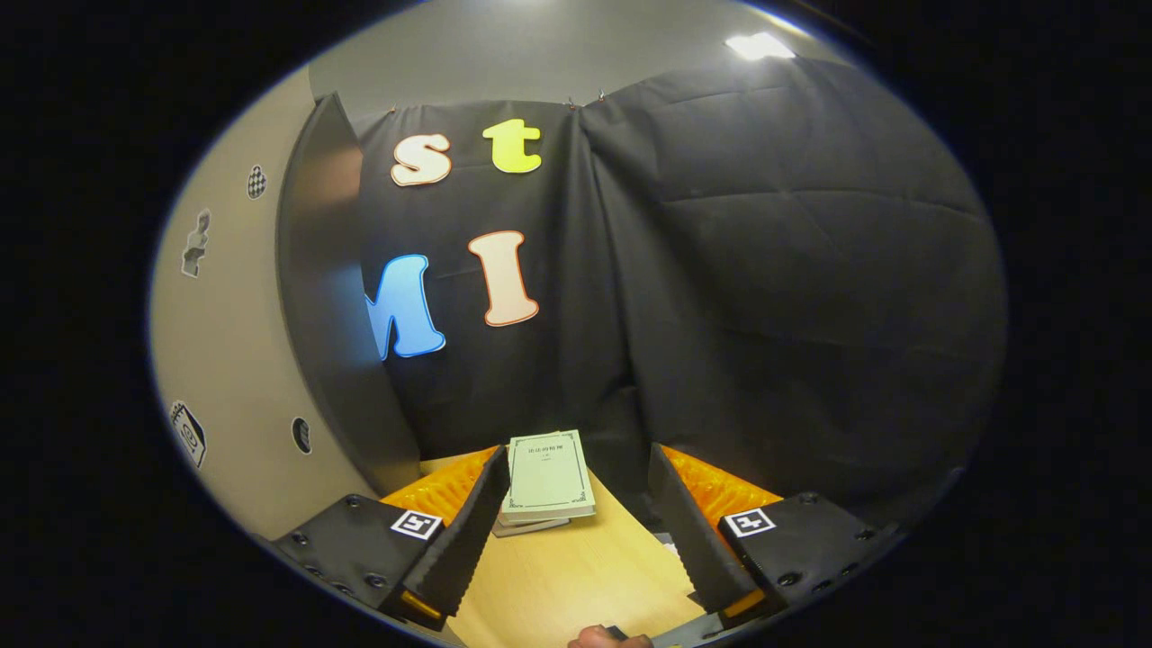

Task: Open the cabinet door with the right hand, grasp the bottle in the cabinet with the left hand and place it on the coaster, then close the cabinet door with the right hand.

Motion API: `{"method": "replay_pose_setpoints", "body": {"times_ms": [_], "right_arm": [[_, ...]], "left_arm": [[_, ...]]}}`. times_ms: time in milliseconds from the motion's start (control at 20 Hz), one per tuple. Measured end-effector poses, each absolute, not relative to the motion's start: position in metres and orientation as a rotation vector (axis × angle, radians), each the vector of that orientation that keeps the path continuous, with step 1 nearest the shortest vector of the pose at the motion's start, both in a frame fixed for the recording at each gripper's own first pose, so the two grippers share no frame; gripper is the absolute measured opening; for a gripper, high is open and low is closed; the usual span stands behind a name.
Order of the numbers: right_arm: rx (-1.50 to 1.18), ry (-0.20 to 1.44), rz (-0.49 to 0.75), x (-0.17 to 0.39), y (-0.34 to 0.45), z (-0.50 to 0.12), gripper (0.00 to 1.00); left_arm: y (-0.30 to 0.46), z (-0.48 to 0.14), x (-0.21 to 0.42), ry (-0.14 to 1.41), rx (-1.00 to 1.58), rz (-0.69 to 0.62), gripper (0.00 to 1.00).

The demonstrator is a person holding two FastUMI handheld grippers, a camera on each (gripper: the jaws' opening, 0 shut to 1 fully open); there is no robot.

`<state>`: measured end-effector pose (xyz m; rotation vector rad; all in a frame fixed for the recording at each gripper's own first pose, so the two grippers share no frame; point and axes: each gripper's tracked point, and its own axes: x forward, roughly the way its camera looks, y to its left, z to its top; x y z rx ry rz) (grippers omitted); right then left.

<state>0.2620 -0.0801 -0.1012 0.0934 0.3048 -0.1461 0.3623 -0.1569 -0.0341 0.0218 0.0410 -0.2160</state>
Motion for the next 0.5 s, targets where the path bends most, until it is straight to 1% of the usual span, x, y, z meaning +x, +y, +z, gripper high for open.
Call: {"method": "replay_pose_setpoints", "body": {"times_ms": [50, 100, 350, 400, 450, 500], "right_arm": [[0.099, 0.313, -0.149, 0.263, -0.081, -0.104, 0.98], [0.108, 0.321, -0.156, 0.264, -0.084, -0.108, 0.93], [0.125, 0.333, -0.198, 0.273, -0.094, -0.113, 0.92], [0.119, 0.332, -0.203, 0.275, -0.093, -0.114, 0.98], [0.113, 0.329, -0.207, 0.277, -0.093, -0.113, 0.98], [0.112, 0.326, -0.209, 0.278, -0.094, -0.113, 0.98]], "left_arm": [[-0.161, -0.032, 0.371, 0.035, 0.025, -0.226, 0.89], [-0.164, -0.031, 0.378, 0.032, 0.030, -0.232, 0.87], [-0.176, -0.025, 0.409, 0.012, 0.057, -0.260, 0.87], [-0.179, -0.025, 0.414, 0.013, 0.065, -0.266, 0.89], [-0.180, -0.025, 0.417, 0.010, 0.078, -0.268, 0.90], [-0.181, -0.025, 0.420, 0.004, 0.091, -0.267, 0.88]]}}
